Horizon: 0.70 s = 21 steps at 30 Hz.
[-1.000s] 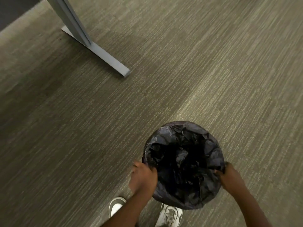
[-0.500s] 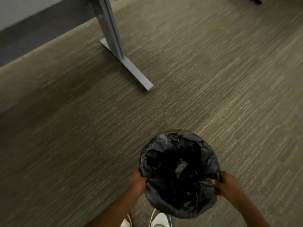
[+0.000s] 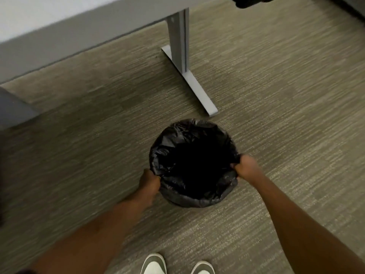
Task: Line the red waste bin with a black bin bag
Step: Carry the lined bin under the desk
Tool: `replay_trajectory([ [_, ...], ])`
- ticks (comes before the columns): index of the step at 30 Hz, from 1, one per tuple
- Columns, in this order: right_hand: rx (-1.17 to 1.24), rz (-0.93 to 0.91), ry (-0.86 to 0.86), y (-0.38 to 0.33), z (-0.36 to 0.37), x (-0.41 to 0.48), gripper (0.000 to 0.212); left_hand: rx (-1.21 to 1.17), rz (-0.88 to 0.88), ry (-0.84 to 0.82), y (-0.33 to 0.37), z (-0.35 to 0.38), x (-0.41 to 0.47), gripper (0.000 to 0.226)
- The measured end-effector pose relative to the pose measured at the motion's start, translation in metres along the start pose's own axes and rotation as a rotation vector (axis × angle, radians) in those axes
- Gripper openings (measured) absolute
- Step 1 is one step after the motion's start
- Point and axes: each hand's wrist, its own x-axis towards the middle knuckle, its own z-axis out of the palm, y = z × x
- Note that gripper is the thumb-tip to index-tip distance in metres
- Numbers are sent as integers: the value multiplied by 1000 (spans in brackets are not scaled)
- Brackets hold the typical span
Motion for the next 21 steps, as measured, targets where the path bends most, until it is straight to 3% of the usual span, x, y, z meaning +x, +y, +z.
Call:
replay_trajectory([
  [9,-245,20,-7,-47,22,50,28,-36,-68,-6,4,-20,44,41],
  [16,-188,-123,99,-61,37,54,29,-72,-47,-5,1,-26,49,62],
  [18,-136,-92,124,-69,39,48,42,54,11,11,1,-29,39,78],
  [21,-282,-90,110,-78,39,27,72,594,271,164,-8,-41,10,80],
])
